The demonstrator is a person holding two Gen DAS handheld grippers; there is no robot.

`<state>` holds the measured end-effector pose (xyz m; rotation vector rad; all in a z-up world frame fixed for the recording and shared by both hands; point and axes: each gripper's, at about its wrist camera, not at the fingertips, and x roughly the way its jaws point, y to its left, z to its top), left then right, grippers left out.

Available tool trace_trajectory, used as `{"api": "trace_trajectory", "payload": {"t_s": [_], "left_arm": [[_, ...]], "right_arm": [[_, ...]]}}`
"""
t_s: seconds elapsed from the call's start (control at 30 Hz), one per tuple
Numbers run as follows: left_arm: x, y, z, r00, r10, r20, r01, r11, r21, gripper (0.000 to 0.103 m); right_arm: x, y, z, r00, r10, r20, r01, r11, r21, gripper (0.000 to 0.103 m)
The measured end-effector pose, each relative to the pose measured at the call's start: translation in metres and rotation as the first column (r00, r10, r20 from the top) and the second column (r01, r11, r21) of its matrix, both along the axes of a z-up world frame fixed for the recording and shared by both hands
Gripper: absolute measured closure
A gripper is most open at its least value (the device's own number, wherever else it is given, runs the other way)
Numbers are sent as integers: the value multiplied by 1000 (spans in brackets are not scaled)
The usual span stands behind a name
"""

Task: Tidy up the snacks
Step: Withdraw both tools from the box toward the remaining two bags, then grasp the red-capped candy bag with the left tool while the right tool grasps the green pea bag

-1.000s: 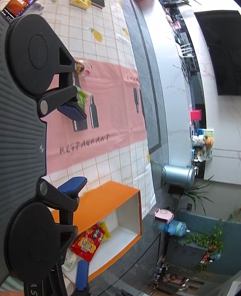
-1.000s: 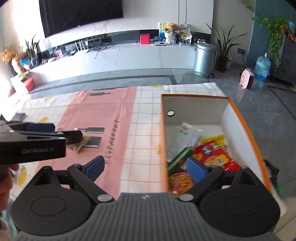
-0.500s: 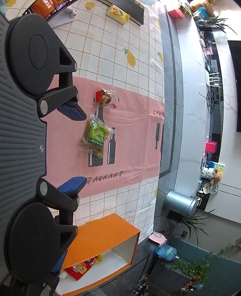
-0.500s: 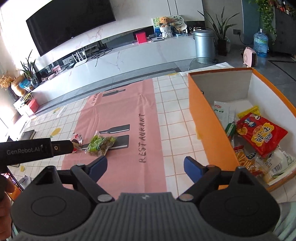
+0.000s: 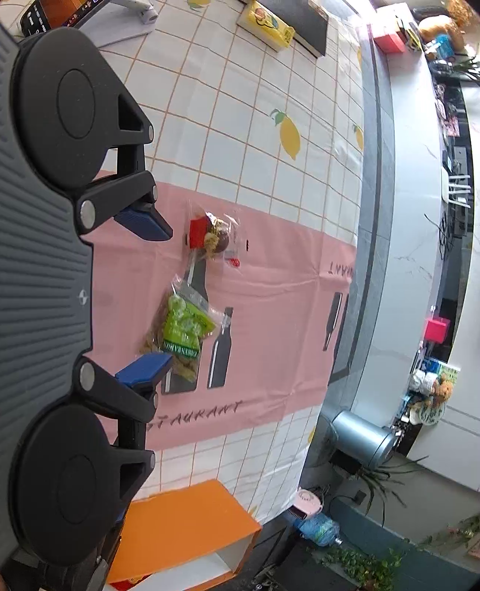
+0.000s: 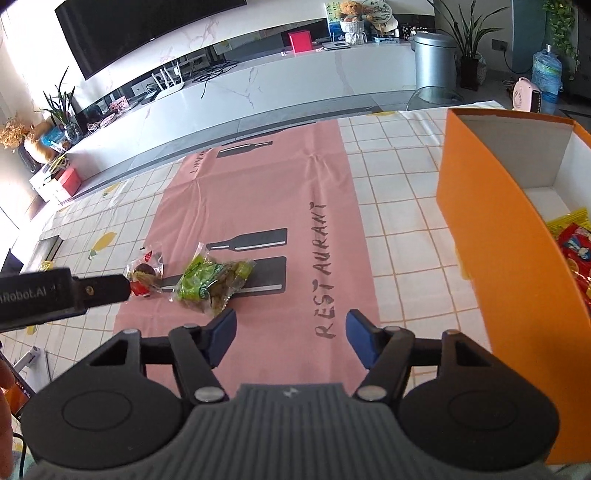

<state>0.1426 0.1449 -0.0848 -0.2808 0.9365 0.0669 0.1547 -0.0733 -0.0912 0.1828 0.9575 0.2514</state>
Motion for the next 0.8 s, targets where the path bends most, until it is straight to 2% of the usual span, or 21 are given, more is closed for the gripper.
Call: {"api": "trace_trajectory", "payload": {"t_s": [0.17, 0.3, 0.53, 0.7, 0.8], "left_arm": [[10, 26, -14, 997, 77, -9, -77, 997, -4, 22], [21, 40, -21, 995, 101, -20, -101, 994, 32, 22], [43, 45, -33, 999, 49, 4, -50, 997, 64, 22], [52, 41, -42, 1000, 19, 21, -21, 996, 84, 26], [55, 40, -48, 1000, 11, 17, -13, 997, 81, 29]], "right_arm": [[23, 24, -10, 998, 64, 0, -64, 998, 26, 42], [40, 51, -14, 982, 183, 38, -182, 983, -30, 40], [57, 84, -25, 903, 414, 114, -399, 907, -132, 37], [64, 96, -36, 865, 494, 87, -478, 865, -157, 37], [63, 103, -42, 852, 517, 82, -496, 847, -190, 33]]}}
